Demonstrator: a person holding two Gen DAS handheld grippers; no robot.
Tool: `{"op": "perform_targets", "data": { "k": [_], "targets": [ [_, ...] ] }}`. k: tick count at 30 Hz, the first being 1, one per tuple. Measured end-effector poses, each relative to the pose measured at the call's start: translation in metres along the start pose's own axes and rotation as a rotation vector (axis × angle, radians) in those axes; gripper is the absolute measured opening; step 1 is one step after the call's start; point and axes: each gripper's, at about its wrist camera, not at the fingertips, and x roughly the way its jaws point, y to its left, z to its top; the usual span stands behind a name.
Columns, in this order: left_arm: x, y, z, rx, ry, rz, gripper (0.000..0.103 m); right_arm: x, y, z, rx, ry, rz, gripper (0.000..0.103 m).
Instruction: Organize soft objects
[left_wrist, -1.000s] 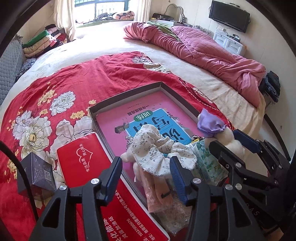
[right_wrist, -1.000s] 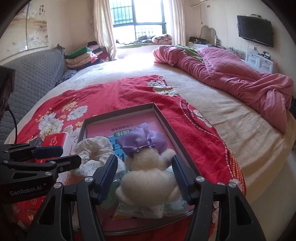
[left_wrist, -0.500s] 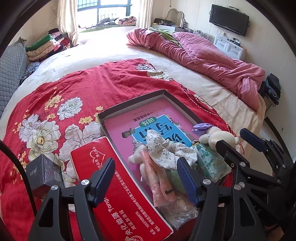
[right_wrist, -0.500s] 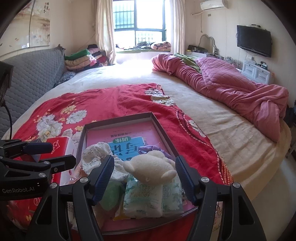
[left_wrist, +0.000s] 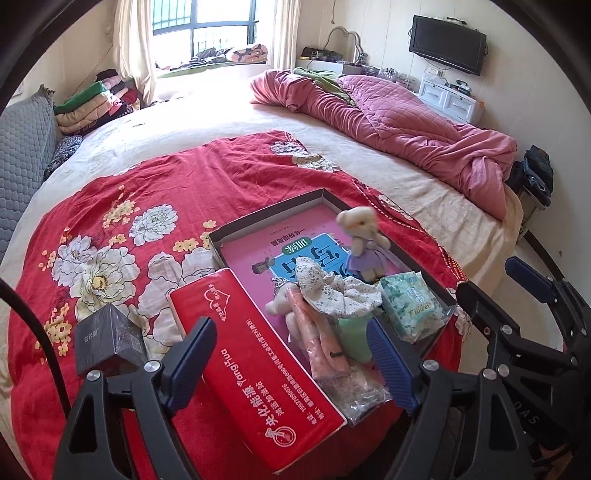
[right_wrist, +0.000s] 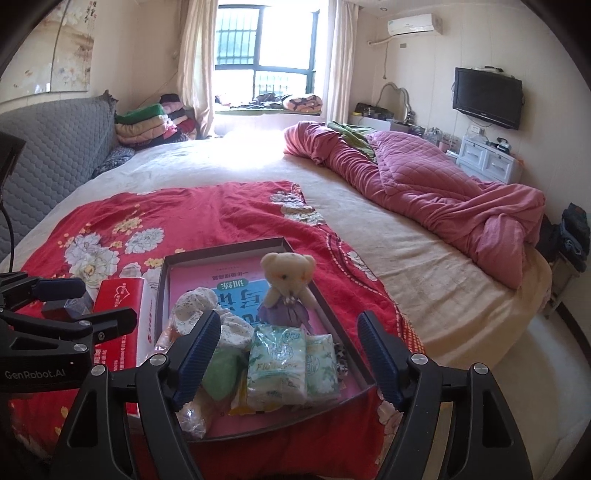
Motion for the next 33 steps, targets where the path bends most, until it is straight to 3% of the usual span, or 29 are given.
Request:
{"op": "perform_targets", "data": {
  "k": [17, 33],
  "targets": [
    [-0.05, -0.001, -0.029, 0.016, -0.05, 0.012, 0.089, -0.063, 0.013, -0.017, 0.173, 0.055, -0.083, 0.078],
    [-0.06, 0.01, -0.055, -0.004, -0.025, 0.053, 0.089, -0.079, 0.03, -0.054, 0.176, 0.172, -0.118, 0.079]
  ]
}}
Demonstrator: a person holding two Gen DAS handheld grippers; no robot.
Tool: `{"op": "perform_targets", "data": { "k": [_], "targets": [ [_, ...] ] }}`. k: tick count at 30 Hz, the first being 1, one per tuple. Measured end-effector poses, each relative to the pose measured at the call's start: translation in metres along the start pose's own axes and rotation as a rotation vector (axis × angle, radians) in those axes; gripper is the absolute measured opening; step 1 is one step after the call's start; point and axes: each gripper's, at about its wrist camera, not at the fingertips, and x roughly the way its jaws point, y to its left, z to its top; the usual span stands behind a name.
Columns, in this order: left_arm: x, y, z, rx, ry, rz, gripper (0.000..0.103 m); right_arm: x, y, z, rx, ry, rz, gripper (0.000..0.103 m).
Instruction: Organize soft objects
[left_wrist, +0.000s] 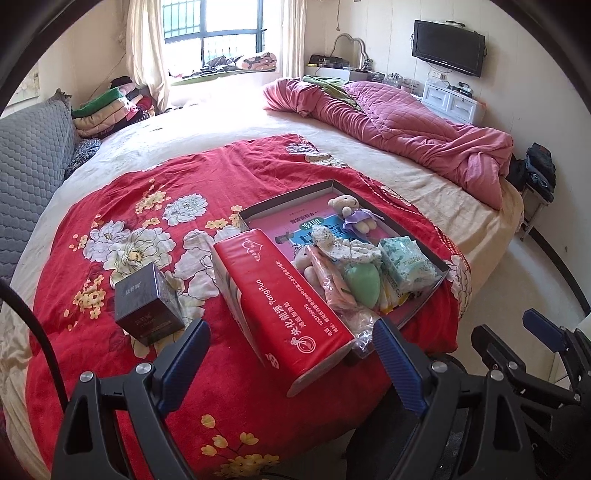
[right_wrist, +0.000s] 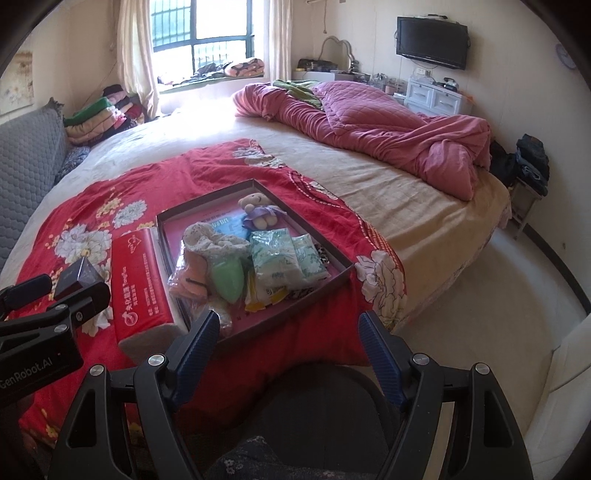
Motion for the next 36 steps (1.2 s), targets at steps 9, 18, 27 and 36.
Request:
{"op": "perform_targets", "data": {
  "k": [9, 18, 27, 36],
  "targets": [
    [-0.001, 0.004, -0.004, -0.009, 0.012, 0.006, 0.089, -0.009, 0.004, -0.005, -0.02, -0.014, 0.011, 0.079],
    [0.003, 0.009, -0.009, -0.013, 0.035, 0.02, 0.089, -0.011, 0.008, -0.004, -0.035, -0.02, 0.024, 0.079],
    [0.004, 0.009, -0.01, -0.008, 0.037, 0.02, 0.089, -0.01, 0.008, -0.004, -0.022, -0.017, 0.037, 0.079],
    [0.01, 0.005, -0.014, 0.0, 0.048, -0.03, 0.089, -0.008, 0.006, -0.006, -0.013, -0.011, 0.044, 0.079]
  ]
}}
